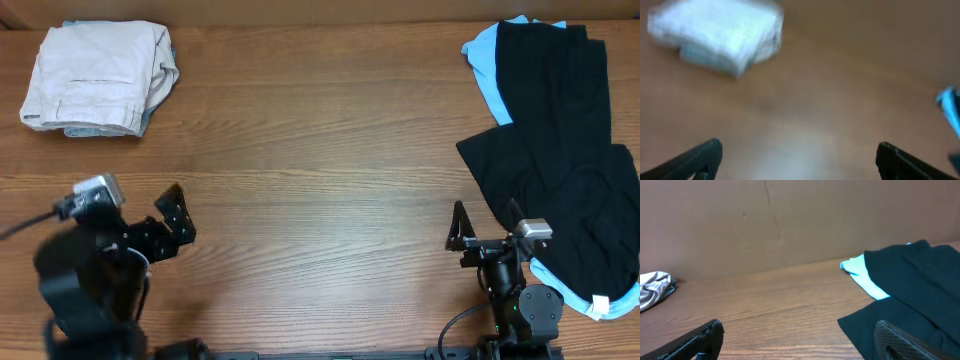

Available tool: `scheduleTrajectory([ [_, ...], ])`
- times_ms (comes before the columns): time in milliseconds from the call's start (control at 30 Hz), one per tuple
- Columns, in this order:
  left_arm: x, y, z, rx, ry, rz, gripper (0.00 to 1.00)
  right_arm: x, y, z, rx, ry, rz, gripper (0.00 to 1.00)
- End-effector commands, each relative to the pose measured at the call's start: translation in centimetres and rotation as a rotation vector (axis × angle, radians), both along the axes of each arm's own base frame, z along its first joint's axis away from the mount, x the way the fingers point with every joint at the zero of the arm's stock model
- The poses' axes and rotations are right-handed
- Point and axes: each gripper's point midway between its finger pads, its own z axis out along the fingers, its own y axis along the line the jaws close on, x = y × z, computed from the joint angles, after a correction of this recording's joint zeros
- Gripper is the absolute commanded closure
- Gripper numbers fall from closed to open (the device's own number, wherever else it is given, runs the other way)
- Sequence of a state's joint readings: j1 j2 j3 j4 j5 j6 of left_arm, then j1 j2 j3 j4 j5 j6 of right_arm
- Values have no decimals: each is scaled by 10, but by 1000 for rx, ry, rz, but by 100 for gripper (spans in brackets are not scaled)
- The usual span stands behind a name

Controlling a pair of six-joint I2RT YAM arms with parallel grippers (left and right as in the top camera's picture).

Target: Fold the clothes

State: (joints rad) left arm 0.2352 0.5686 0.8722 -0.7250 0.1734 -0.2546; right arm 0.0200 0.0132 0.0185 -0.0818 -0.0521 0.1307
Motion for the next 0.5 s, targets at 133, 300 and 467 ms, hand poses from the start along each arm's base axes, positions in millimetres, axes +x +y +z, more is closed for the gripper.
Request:
scheduleTrajectory([
  [133, 3, -11, -10, 138, -346, -72, 0, 0, -1, -2, -1, -4, -4, 0],
  [300, 1, -24, -13, 329, -462, -148, 0, 0, -1, -2, -1, -4, -4, 0],
  [467, 2, -15, -34, 396, -458, -106, 0, 0, -1, -2, -1, -4, -4, 0],
])
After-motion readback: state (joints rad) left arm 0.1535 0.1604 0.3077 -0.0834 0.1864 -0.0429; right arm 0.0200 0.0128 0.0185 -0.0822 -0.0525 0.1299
